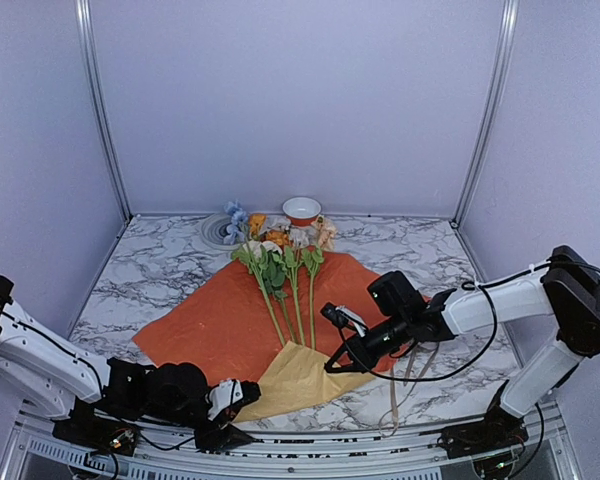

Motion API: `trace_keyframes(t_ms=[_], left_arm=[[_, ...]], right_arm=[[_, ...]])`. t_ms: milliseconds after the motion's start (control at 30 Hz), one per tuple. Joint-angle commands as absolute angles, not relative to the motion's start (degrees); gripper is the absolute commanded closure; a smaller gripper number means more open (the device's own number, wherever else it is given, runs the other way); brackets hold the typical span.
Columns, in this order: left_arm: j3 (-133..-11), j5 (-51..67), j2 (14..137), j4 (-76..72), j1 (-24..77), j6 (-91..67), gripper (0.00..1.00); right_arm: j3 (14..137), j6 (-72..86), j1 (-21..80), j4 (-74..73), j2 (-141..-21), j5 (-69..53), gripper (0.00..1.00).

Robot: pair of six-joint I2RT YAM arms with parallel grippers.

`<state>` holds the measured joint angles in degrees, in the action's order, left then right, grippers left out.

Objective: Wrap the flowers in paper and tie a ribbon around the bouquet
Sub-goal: Fold the bottom corner of the flattened wrapping paper at the center of the board.

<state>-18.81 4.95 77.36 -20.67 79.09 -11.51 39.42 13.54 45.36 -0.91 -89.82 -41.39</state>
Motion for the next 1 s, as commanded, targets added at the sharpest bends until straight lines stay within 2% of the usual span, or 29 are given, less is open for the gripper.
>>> trace_keyframes(t_ms=[0, 100, 267, 467, 633, 767, 967], left_arm=[[-16.9, -2.6, 70.0, -19.0, 78.5, -12.9, 0.41], [-16.9, -4.8, 64.3, -18.1, 78.5, -12.0, 0.33], [-24.6, -3.8, 61.8, -8.1, 78.6, -9.8, 0.31], [-36.0, -15.3, 69.4, -4.5, 78.6, -12.9, 0.36], [-39.3, -29.4, 76.4, -2.7, 78.5, -24.2, 0.33], [-35.6, -26.3, 77.8, -10.2, 78.4, -25.7, 0.27], [-34.1, -24.4, 80.0, -12.4, 78.2, -24.9, 0.26]], right_arm=[[40.8, 15.4, 44.8, 1.2, -91.6, -42.2, 1.0], [41.6, 15.9, 44.9, 1.6, -93.1, -42.7, 1.0], [42.6, 16.8, 44.9, 2.1, -93.3, -42.7, 1.0], [42.8, 21.7, 44.9, 1.7, -94.2, -41.8, 1.0], [41.9, 25.4, 44.0, 2.8, -96.1, -41.1, 1.0], [41.3, 26.6, 43.6, 3.7, -95.9, -40.8, 1.0], [41.4, 27.3, 43.2, 4.7, -95.7, -39.8, 1.0]])
